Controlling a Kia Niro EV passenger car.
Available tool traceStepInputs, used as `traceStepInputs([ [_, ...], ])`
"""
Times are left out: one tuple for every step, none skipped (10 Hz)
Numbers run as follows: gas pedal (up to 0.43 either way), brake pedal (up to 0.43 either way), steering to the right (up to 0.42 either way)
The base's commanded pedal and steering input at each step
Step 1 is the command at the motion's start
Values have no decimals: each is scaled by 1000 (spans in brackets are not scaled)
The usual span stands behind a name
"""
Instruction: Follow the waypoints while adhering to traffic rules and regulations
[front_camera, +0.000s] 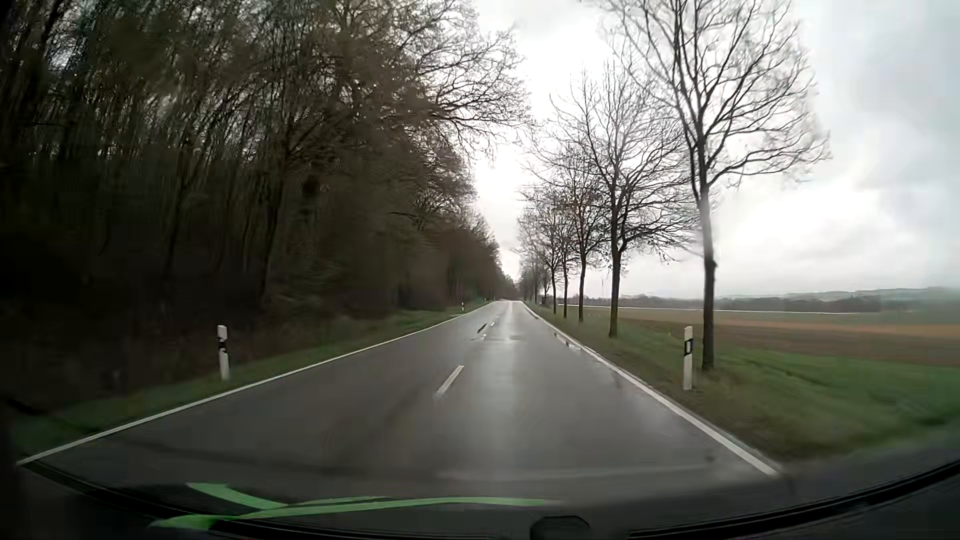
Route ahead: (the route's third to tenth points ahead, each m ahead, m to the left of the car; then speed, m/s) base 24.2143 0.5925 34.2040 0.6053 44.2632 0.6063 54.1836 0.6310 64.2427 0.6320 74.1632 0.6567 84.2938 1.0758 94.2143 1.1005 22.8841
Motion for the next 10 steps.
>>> traceStepInputs([
  [177, 0, 0],
  [177, 0, 0],
  [189, 0, 0],
  [189, 0, -1],
  [197, 0, 0],
  [197, 0, -1],
  [209, 0, 0],
  [209, 0, -1],
  [220, 0, -1],
  [220, 0, -1],
])
